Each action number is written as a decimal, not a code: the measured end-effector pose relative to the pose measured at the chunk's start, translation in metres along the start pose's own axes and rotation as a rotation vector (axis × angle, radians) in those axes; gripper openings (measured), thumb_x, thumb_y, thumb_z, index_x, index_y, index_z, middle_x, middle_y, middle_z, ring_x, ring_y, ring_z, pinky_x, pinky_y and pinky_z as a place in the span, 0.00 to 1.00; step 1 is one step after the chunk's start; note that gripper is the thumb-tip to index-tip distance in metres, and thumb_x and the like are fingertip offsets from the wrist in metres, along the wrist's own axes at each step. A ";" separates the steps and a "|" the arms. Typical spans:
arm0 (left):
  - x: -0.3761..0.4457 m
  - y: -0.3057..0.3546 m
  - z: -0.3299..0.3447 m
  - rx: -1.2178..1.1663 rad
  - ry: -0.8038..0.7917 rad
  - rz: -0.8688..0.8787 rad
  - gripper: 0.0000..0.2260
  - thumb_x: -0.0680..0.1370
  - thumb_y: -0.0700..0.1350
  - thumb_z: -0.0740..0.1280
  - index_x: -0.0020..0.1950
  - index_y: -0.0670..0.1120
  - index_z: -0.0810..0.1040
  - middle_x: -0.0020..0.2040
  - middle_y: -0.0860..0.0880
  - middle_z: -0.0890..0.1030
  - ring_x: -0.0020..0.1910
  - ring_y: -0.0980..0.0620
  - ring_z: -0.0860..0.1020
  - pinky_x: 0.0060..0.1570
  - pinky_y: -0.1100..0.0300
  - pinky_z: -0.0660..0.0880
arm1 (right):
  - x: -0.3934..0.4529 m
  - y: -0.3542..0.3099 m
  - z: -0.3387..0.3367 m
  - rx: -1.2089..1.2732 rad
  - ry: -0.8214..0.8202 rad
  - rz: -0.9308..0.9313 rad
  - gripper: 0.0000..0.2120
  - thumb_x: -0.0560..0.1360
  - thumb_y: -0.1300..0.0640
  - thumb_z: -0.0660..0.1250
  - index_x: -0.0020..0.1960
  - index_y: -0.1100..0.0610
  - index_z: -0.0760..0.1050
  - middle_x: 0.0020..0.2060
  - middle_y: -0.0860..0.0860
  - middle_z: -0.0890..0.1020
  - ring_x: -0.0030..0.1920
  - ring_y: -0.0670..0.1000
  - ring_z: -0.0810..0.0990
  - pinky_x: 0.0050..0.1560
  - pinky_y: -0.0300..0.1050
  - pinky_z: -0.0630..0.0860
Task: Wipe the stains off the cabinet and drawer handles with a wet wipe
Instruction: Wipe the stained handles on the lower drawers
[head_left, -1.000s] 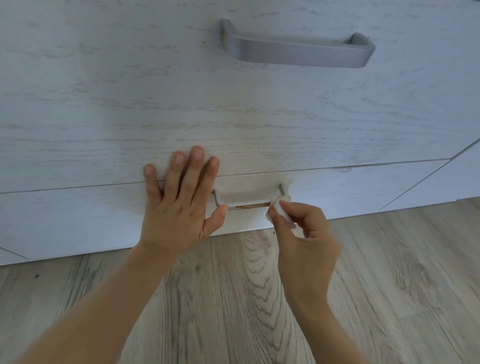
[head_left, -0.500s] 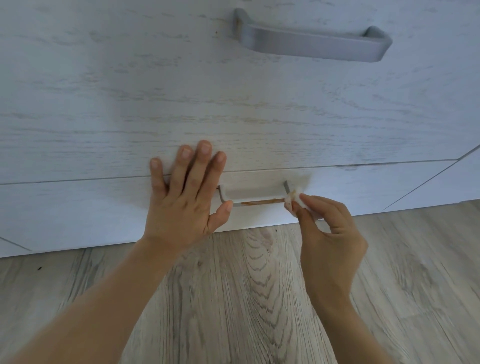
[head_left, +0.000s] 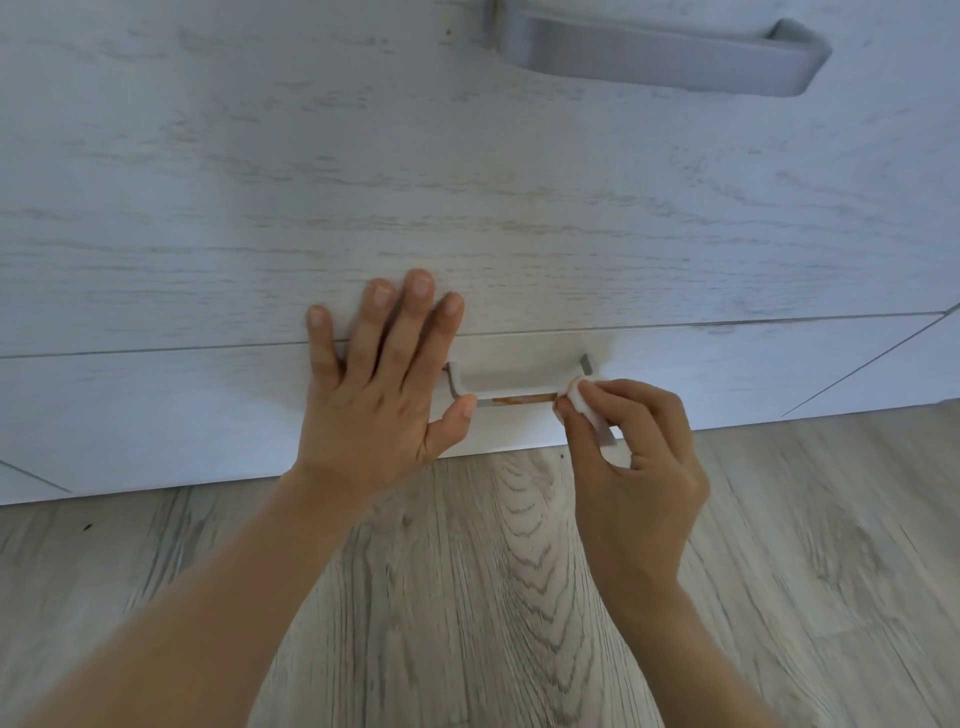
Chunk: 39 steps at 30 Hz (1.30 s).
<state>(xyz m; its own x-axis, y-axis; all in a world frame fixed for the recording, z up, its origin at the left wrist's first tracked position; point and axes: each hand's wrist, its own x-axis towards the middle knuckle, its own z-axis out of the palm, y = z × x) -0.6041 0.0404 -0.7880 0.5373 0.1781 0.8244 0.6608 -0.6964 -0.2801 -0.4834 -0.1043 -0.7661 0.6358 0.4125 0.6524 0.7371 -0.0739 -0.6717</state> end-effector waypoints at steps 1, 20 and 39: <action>0.000 0.000 0.000 0.001 0.001 -0.001 0.32 0.81 0.60 0.43 0.77 0.44 0.37 0.76 0.47 0.32 0.75 0.49 0.33 0.71 0.46 0.32 | 0.001 0.001 -0.001 -0.003 0.004 0.002 0.06 0.69 0.65 0.74 0.46 0.61 0.82 0.44 0.49 0.78 0.45 0.38 0.76 0.46 0.23 0.71; -0.001 -0.001 -0.003 -0.025 -0.025 0.000 0.31 0.81 0.59 0.44 0.77 0.44 0.37 0.76 0.47 0.32 0.75 0.49 0.33 0.71 0.46 0.32 | -0.002 0.008 -0.016 -0.029 -0.022 -0.050 0.09 0.69 0.66 0.73 0.48 0.59 0.81 0.44 0.46 0.78 0.42 0.42 0.77 0.44 0.26 0.73; -0.001 0.001 -0.003 -0.025 -0.033 -0.012 0.32 0.81 0.60 0.44 0.77 0.44 0.36 0.76 0.47 0.30 0.75 0.49 0.32 0.71 0.46 0.32 | 0.001 0.010 0.002 -0.057 -0.066 -0.311 0.08 0.69 0.70 0.72 0.47 0.64 0.82 0.42 0.52 0.80 0.43 0.49 0.79 0.51 0.30 0.74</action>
<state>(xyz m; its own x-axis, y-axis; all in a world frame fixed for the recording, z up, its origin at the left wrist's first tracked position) -0.6058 0.0377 -0.7875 0.5465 0.2090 0.8109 0.6541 -0.7112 -0.2576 -0.4754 -0.1029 -0.7726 0.3633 0.4816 0.7976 0.9066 0.0146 -0.4218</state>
